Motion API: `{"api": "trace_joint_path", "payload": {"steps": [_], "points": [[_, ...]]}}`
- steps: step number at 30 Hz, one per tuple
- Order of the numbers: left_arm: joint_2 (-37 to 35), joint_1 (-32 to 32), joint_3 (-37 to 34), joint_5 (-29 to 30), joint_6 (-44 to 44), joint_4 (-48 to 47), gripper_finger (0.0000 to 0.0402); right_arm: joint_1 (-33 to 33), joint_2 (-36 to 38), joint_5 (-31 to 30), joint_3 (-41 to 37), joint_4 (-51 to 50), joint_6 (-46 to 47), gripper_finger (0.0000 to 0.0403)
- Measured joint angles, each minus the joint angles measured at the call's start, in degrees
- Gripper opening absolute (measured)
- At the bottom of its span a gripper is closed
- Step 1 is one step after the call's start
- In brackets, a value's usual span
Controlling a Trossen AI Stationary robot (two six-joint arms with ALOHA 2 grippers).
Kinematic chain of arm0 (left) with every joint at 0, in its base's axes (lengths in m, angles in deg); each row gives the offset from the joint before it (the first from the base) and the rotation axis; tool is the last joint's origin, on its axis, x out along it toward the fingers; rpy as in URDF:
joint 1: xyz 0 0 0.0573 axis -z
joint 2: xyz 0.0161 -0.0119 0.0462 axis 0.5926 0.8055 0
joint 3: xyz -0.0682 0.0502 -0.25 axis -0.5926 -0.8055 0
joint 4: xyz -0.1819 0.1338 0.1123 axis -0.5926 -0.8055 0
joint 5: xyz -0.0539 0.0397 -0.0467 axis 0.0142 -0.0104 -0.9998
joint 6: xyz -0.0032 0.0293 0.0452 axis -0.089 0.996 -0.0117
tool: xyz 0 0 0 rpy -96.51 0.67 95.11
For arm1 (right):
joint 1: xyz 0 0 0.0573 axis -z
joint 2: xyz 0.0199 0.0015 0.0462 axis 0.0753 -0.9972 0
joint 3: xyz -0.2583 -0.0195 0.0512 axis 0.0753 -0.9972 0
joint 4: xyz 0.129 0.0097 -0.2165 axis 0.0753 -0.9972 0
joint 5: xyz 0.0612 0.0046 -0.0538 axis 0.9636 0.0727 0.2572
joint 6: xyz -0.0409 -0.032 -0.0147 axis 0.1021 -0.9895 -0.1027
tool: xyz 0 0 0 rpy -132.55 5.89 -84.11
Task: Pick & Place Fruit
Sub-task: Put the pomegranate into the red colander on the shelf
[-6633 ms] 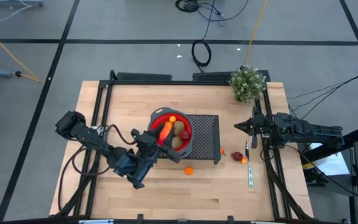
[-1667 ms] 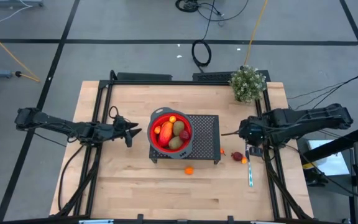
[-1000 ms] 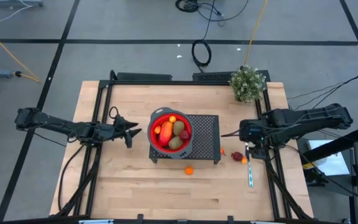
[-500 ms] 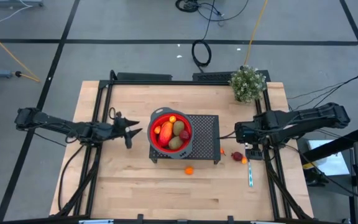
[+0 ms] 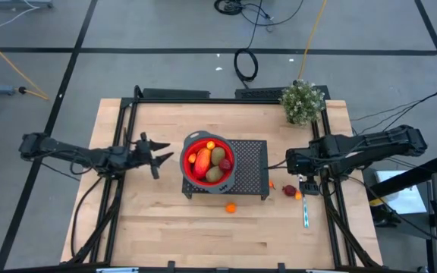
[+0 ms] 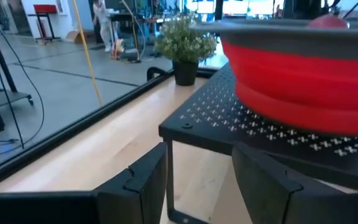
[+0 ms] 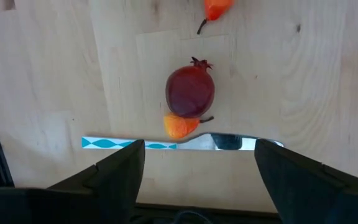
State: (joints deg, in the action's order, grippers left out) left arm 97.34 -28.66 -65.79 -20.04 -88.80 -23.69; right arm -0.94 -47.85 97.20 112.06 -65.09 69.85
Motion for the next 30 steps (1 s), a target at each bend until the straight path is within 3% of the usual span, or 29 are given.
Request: {"api": "trace_joint_path", "payload": {"steps": [8, 17, 25, 30], "points": [[-6.6, 0.0, 0.0, 0.0, 0.2, -5.3, 0.0179, 0.0, 0.0, 0.0, 0.0, 0.0, 0.0, 0.0295], [-13.6, 0.0, 5.5, 0.0, 0.5, -23.5, 0.0180, 0.0, 0.0, -1.2, 0.0, 1.2, 0.0, 0.0295], [-19.4, 0.0, 6.0, 0.0, 1.0, -31.2, 0.0179, 0.0, 0.0, -2.7, -1.0, 4.4, 0.0, 0.0295], [-21.0, 0.0, 4.6, 0.0, 0.8, -31.3, 0.0180, -0.1, 0.0, -2.1, -3.5, 7.3, 0.9, 0.0295]]}}
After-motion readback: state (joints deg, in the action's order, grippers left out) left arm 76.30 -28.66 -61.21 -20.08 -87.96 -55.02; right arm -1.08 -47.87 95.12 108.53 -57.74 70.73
